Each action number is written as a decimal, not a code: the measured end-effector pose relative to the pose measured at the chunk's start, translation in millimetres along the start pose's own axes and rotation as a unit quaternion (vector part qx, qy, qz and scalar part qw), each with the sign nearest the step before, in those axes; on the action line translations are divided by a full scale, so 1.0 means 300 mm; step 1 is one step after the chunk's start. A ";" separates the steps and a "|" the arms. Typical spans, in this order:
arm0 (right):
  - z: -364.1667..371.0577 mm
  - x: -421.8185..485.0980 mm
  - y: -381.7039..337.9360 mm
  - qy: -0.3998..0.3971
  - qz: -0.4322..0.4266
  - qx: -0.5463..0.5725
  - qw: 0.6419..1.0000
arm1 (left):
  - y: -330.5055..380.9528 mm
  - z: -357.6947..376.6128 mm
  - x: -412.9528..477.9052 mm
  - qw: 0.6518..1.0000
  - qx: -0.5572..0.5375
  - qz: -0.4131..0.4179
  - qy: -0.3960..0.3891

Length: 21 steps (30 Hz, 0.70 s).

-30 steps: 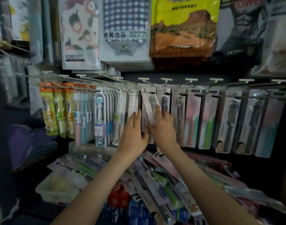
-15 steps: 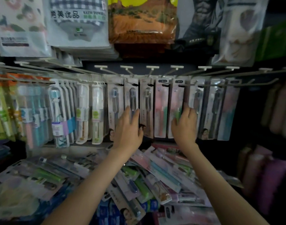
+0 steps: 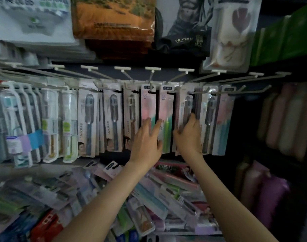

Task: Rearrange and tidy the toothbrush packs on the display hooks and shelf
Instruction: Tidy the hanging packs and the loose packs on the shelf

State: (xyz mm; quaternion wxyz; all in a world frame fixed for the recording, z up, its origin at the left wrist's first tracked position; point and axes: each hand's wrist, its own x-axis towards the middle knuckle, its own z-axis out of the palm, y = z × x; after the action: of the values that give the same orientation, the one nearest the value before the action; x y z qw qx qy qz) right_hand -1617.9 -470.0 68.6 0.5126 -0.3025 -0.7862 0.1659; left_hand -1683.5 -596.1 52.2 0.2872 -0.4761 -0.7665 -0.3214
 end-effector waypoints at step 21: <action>-0.165 -0.005 0.184 0.068 -0.037 0.070 0.994 | 0.143 0.028 0.037 0.884 -0.424 -0.184 0.074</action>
State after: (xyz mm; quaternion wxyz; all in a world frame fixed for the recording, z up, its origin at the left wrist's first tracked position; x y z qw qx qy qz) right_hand -1555.7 -431.3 56.9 0.5911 -0.2467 -0.7464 0.1805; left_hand -1649.6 -569.2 64.6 0.0498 -0.3780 -0.6068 -0.6975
